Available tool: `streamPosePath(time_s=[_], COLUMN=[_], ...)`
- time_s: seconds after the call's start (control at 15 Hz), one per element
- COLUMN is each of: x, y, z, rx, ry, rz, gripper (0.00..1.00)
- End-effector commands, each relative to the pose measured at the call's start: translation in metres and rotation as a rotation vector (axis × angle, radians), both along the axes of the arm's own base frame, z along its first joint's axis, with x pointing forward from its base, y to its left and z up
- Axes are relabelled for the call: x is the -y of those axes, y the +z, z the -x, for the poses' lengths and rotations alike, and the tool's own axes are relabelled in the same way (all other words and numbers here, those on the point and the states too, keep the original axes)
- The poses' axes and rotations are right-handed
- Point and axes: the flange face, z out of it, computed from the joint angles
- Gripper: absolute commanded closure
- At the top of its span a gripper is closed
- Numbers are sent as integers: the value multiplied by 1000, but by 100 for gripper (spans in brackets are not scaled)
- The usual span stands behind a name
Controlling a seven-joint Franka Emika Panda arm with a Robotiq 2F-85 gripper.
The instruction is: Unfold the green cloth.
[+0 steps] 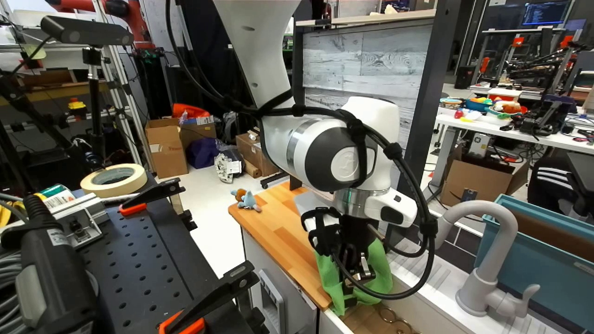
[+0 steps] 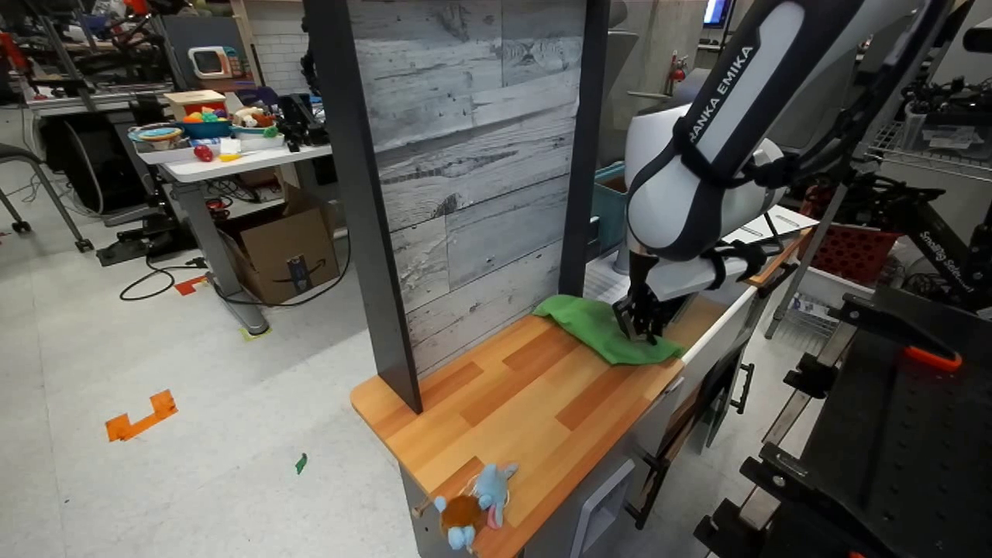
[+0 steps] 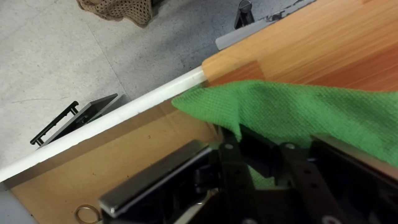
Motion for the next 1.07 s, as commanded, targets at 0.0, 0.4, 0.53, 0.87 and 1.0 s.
streamPosePath(time_s=[0.0,0.4,0.53,0.87,1.0], x=[-3,-32,-55,-119,-145], y=[26,84,104,136,139], z=[13,35,36,16,1], rx=[65,165,199,248,267], ry=[-21,10,39,97,126], rz=[-6,8,15,48,71], gripper=[98,98,98,98,98])
